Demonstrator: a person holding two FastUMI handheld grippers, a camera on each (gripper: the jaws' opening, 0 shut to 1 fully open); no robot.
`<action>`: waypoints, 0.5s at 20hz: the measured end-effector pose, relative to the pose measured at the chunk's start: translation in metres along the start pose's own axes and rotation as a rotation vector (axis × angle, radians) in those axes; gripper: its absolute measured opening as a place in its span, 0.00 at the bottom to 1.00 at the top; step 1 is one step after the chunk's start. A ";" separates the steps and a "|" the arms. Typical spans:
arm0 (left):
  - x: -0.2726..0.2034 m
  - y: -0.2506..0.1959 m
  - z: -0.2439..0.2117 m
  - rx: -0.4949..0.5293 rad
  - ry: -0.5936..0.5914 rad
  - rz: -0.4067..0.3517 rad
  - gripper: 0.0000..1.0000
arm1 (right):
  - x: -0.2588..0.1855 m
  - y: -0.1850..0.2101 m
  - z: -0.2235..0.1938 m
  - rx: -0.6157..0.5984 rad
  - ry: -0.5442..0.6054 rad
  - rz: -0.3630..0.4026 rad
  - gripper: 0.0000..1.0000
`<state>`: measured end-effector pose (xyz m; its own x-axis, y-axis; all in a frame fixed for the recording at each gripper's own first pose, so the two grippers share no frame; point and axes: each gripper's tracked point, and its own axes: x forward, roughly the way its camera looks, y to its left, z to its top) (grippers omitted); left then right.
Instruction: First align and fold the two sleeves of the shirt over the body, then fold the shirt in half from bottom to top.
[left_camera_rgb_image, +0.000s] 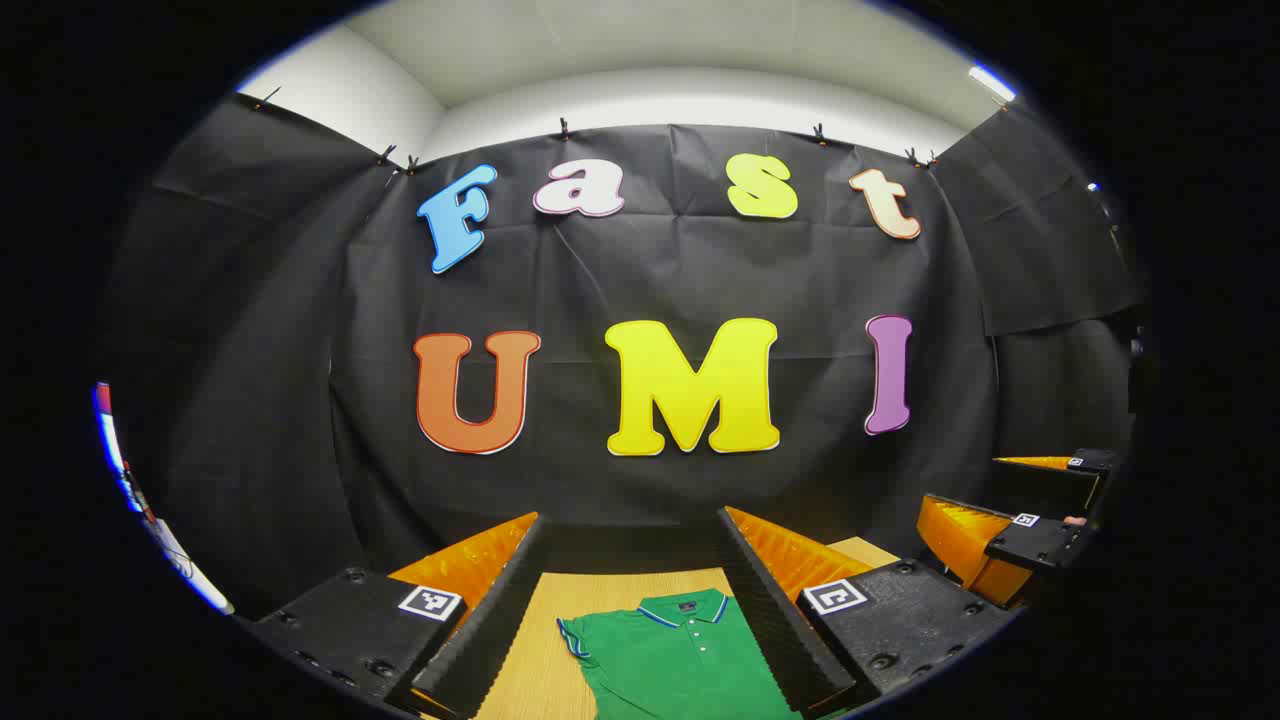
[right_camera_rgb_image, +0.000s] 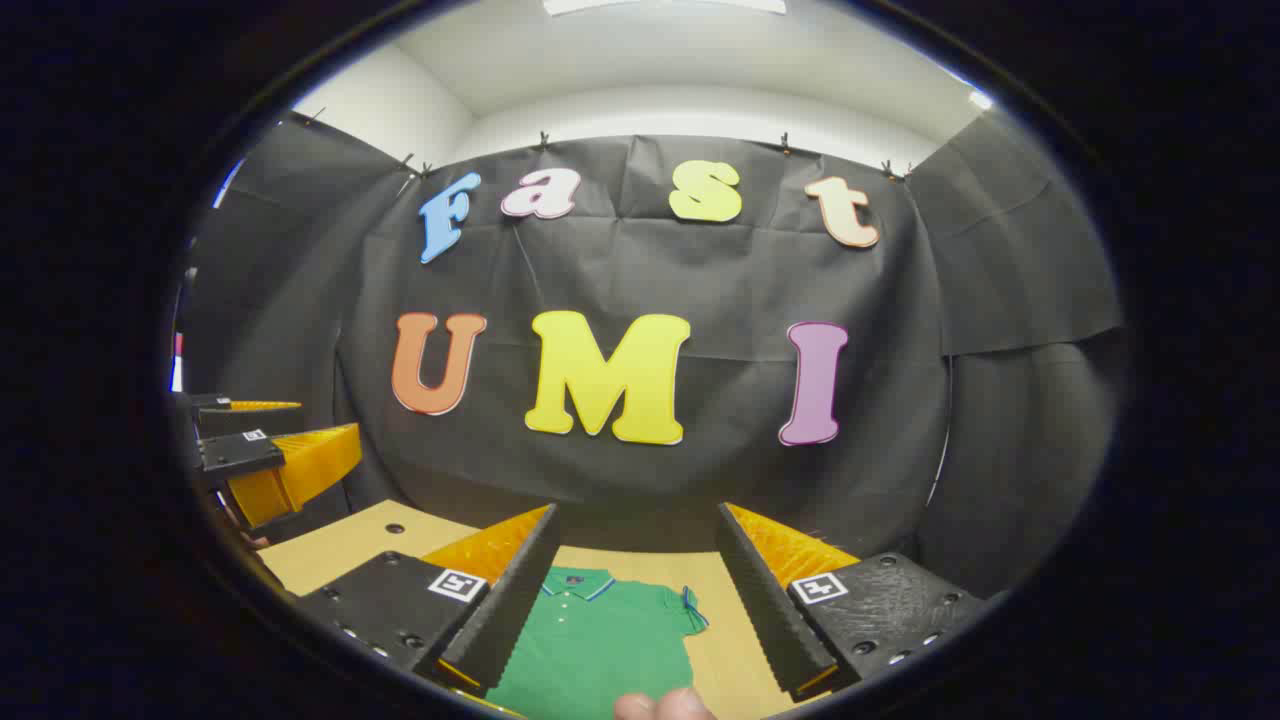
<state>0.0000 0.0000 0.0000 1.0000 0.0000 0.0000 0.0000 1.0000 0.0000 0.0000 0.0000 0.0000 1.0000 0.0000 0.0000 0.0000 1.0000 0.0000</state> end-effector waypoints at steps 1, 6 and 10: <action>0.002 0.000 -0.001 0.002 0.004 0.001 1.00 | 0.003 -0.002 0.000 0.001 0.001 -0.001 0.96; 0.013 -0.005 -0.005 -0.001 0.018 0.009 1.00 | 0.014 -0.004 -0.003 0.012 0.010 0.008 0.96; 0.021 -0.009 -0.006 -0.002 0.027 0.011 1.00 | 0.024 -0.009 0.000 0.003 0.007 0.019 0.95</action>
<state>0.0209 -0.0089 -0.0060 0.9996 0.0108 -0.0274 -0.0109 0.9999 -0.0018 0.0242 -0.0091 -0.0004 0.9998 0.0191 -0.0069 -0.0191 0.9998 0.0035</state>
